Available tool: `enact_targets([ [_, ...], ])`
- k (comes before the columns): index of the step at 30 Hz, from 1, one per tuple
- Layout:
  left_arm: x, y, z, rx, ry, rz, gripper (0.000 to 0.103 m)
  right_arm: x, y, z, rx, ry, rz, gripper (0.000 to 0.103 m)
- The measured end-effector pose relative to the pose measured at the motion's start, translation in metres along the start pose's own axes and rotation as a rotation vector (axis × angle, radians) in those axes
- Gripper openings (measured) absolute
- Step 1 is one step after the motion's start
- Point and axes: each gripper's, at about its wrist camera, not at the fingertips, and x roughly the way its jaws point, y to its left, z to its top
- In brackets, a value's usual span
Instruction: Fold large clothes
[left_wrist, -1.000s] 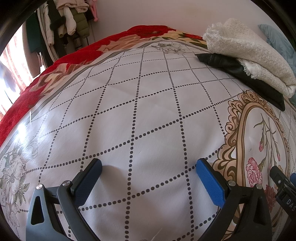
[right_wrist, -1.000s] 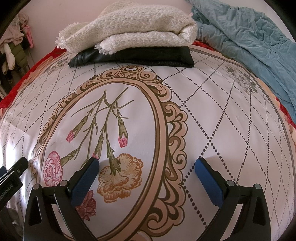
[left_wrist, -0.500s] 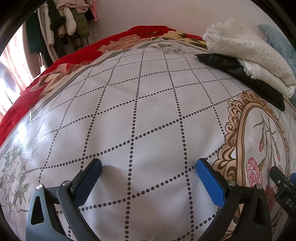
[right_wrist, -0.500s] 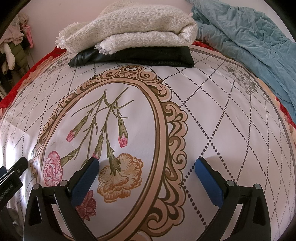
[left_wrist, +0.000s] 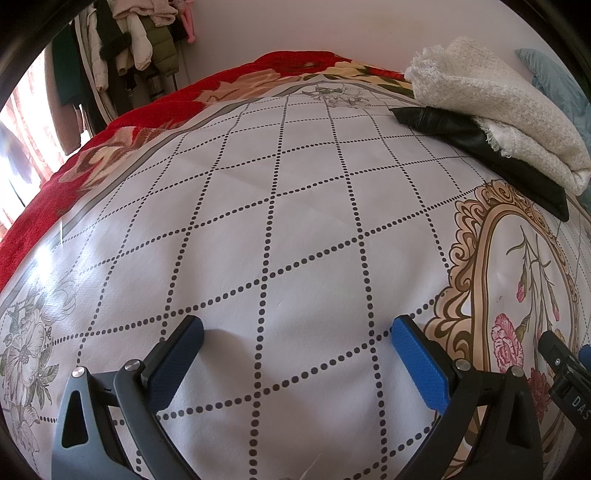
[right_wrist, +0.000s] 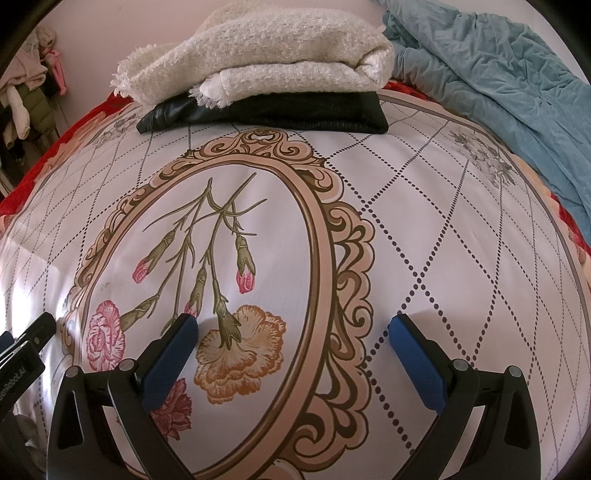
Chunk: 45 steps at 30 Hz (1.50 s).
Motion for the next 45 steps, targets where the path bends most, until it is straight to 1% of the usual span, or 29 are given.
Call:
enact_targets([
  [27,0.0000,-0.0002,-0.0001,0.000,0.000,0.000,0.103,0.0012,0.0019,0.0027,-0.002,0.011,0.002,0.103],
  [45,0.0001,-0.0001,-0.0002,0.000,0.000,0.000,0.103,0.0016,0.0027,0.0026,-0.002,0.003,0.005,0.103],
])
